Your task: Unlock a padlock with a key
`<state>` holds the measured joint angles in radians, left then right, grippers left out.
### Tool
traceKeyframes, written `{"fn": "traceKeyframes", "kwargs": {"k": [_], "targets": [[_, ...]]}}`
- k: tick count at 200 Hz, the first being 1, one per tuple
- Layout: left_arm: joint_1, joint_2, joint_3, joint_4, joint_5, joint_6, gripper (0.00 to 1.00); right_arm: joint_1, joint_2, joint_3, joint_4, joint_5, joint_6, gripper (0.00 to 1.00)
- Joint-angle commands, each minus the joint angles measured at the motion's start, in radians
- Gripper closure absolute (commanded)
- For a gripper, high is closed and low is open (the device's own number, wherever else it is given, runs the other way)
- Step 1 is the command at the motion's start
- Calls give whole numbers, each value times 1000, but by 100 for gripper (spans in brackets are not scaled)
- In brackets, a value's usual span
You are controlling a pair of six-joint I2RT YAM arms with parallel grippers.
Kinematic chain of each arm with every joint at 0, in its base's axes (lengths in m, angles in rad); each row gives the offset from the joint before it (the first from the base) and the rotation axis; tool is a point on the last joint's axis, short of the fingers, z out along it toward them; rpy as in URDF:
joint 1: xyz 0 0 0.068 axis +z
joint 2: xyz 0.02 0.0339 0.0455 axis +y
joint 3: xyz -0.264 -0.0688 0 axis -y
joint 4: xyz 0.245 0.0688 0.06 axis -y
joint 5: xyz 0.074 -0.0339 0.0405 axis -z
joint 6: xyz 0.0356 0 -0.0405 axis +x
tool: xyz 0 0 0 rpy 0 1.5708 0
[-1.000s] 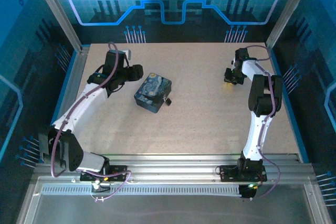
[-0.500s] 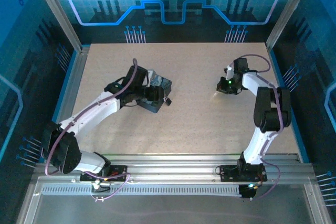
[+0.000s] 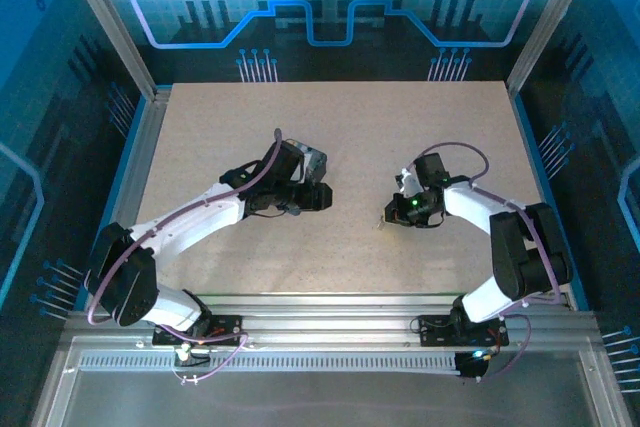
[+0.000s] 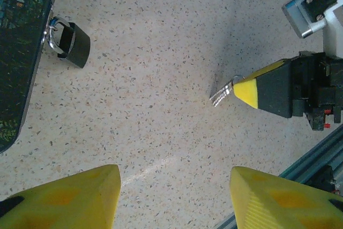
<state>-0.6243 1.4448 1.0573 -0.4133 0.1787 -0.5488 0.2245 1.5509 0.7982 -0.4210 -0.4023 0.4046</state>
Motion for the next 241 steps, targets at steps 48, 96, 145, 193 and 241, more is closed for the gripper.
{"fn": "traceKeyframes", "kwargs": {"k": [48, 96, 145, 193, 241], "targets": [[-12, 16, -11, -64, -113, -10, 37, 22, -24, 19, -120, 211, 7, 70], [-12, 49, 17, -74, -125, -10, 36, 92, -4, 69, -118, 274, -1, 53], [-12, 49, 31, -90, -130, -4, 35, 127, 113, 152, -110, 314, 5, 49], [-12, 38, 28, -114, -154, 13, 35, 174, 228, 191, -117, 336, 8, 68], [-12, 26, 26, -133, -175, 32, 35, 178, 225, 113, -43, 285, 112, 84]]}}
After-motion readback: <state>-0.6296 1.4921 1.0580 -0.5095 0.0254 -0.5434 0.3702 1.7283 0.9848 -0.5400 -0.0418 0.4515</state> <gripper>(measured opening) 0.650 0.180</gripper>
